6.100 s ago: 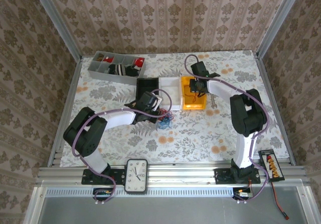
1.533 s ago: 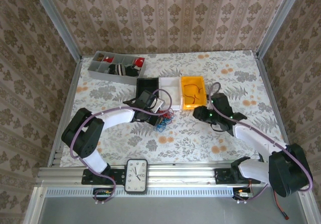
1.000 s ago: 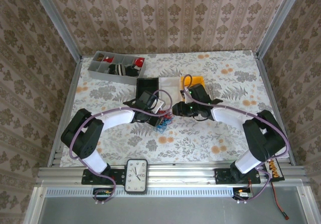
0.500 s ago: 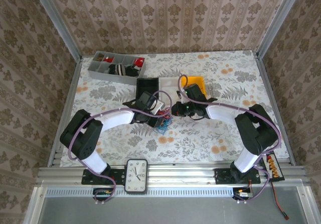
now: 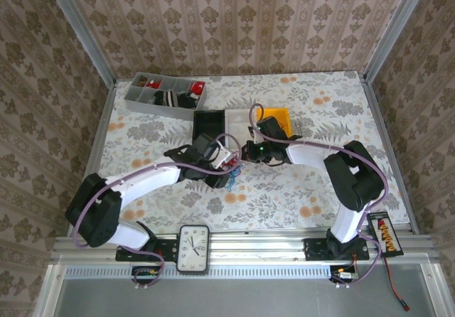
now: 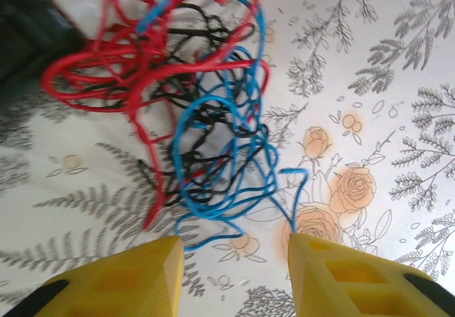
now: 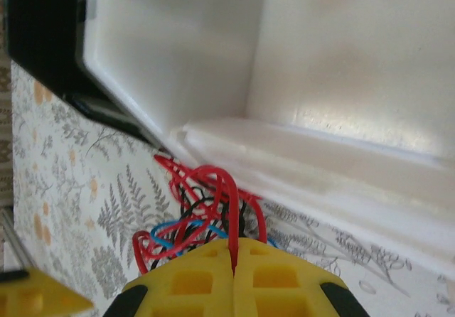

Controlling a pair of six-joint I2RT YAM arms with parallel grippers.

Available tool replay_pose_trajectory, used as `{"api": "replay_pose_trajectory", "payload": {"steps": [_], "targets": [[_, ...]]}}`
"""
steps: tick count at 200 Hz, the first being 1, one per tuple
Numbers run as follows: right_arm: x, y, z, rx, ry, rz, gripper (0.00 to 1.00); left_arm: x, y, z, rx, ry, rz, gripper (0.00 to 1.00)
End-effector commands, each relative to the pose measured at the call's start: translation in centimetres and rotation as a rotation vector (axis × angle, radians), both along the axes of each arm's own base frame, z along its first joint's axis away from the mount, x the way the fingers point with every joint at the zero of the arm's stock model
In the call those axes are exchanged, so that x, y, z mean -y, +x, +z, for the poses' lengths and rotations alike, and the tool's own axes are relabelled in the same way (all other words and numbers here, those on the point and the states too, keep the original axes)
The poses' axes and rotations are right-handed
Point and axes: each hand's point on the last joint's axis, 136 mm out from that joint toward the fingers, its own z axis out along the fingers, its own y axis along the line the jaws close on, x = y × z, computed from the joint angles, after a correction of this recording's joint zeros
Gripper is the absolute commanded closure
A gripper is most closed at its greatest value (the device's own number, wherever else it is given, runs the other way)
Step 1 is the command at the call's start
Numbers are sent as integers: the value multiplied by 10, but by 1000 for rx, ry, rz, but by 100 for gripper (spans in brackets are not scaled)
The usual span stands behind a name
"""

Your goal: Untangle the cables

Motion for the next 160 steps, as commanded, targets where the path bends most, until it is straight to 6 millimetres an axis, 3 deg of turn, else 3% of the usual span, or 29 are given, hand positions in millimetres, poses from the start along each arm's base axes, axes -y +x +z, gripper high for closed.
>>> {"api": "replay_pose_trajectory", "payload": {"steps": [1,44,79,107,160], "targets": [[1,15,-8,-11,-34,-67,100,8,10,-10,-6,38,-14,58],[8,33,-8,3,-71,-116,100,17,46,-33,-5,36,24,58],[14,44,-5,8,-70,-144,100,16,74,-29,41,44,39,57],[14,42,-2,1,-50,-141,100,13,70,-19,53,33,10,53],[17,30,-7,-21,-32,-150,100,6,39,16,43,-53,-36,44]]}}
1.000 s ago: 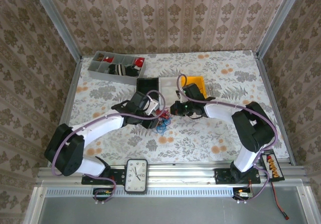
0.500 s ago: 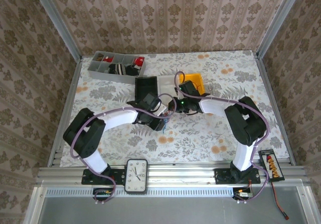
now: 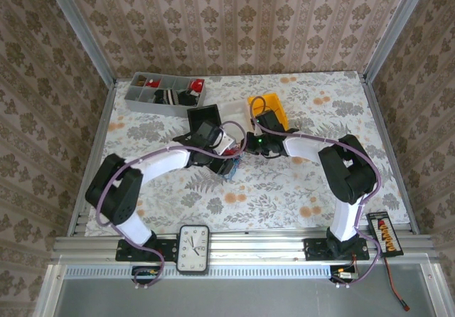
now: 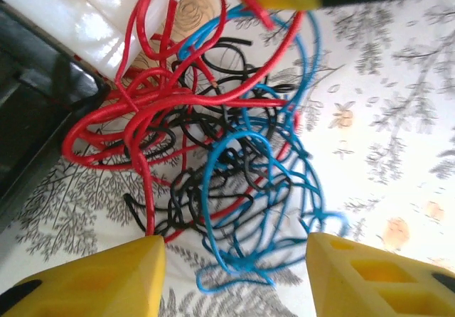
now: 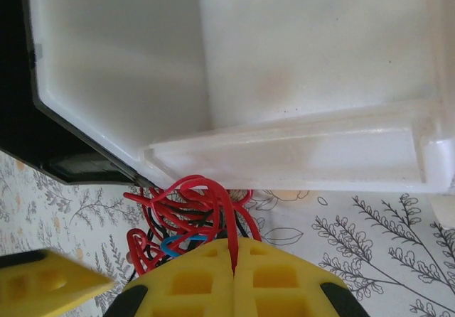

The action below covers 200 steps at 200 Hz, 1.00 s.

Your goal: Untangle the cables

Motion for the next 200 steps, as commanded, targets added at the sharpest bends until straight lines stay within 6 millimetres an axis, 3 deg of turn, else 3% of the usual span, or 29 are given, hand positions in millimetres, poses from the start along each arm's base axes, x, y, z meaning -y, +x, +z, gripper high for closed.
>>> {"api": "replay_pose_trajectory", "payload": {"steps": [1,27,62,114,136,164,200], "targets": [[6,-5,-2,-12,2,-26,100,-2,-17,20,-9,-47,-52,44],[7,-7,-2,-10,2,-24,100,7,-21,23,-10,-57,-74,43],[6,-7,2,-5,9,-22,100,28,-22,5,-39,-37,-95,44],[5,-7,9,7,20,-13,100,21,-6,-31,-26,78,-32,49],[7,-10,11,3,25,-19,100,14,8,-43,23,121,26,68],[18,-15,16,6,17,-43,100,6,14,-54,34,141,69,99],[54,-30,20,-3,-24,-117,100,-15,16,-59,27,152,173,100]]}}
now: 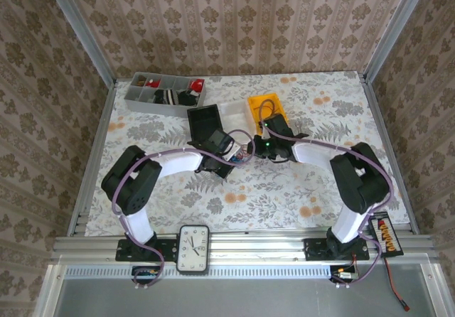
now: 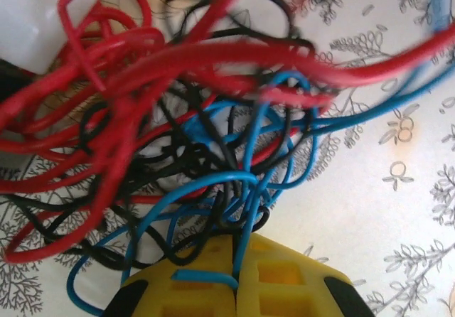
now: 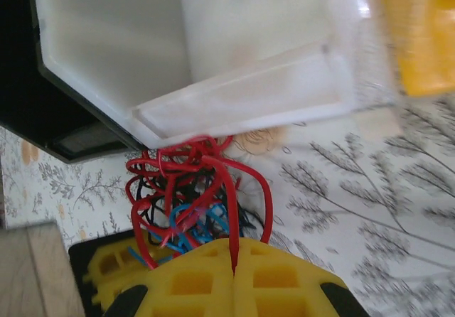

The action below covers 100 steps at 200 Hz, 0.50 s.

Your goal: Untangle the cables

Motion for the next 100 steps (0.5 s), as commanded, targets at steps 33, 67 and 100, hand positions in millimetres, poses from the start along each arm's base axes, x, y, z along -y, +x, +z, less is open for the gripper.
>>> {"api": "replay_pose_trajectory", "payload": {"steps": [33,67,100], "targets": [[87,-27,-6,-58,-141,-263,100,-44,7,-8,5,21,204,100],[152,-44,-10,-80,-216,-517,100,-61,11,-10,-3,23,294,100],[193,-61,-16,-106,-245,-692,100,-76,19,-12,10,48,366,100]]}}
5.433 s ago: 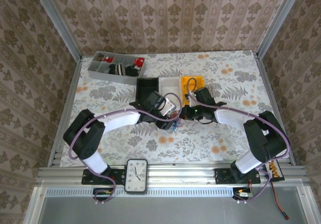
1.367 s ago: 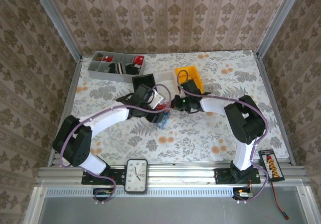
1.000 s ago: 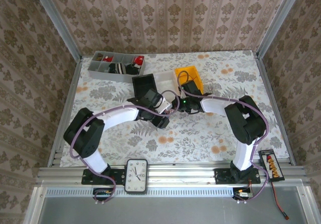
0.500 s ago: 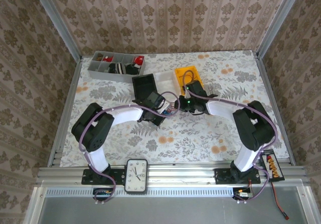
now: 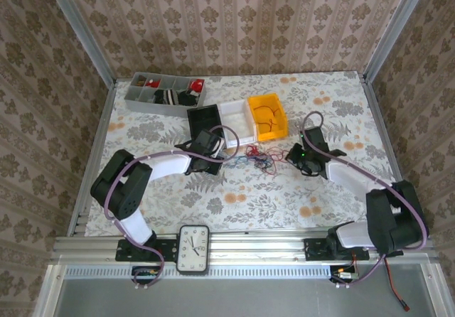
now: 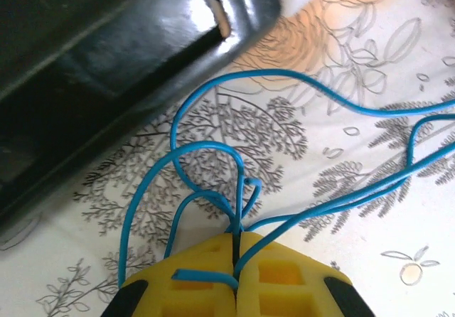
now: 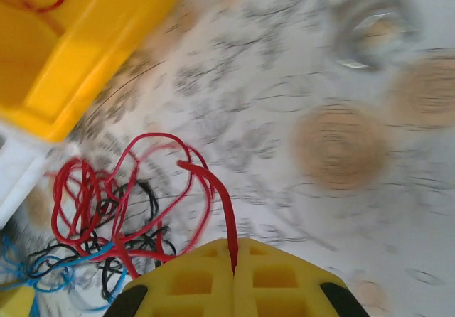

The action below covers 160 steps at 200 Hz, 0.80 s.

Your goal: Untangle the cables

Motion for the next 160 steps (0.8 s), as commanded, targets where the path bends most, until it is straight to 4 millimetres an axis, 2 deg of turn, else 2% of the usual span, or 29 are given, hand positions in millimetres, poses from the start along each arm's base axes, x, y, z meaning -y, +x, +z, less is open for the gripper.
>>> {"api": "replay_pose_trajectory", "payload": {"steps": [1,30,46,58,90,94,103,117,132,160], "targets": [[42,-17,-9,-40,-78,-187,100,-32,1,-12,-20,84,116,100],[44,-16,-9,-43,-87,-155,100,-41,6,-5,5,100,132,100],[47,-15,-7,-38,-99,-151,100,-55,9,0,22,120,185,100],[42,-10,-4,-19,-77,-118,100,-55,9,5,34,93,171,100],[12,2,-1,6,2,40,100,1,-15,29,39,-33,-113,100],[10,3,-2,6,7,49,100,8,-17,33,42,-52,-143,94],[5,5,-2,10,19,74,100,20,-23,41,45,-93,-197,72],[-2,8,-3,10,38,105,100,38,-27,54,47,-154,-261,53],[-8,9,-3,12,50,124,100,57,-28,64,45,-192,-312,46],[-13,8,-3,20,48,147,100,98,-22,74,52,-226,-394,43]]}}
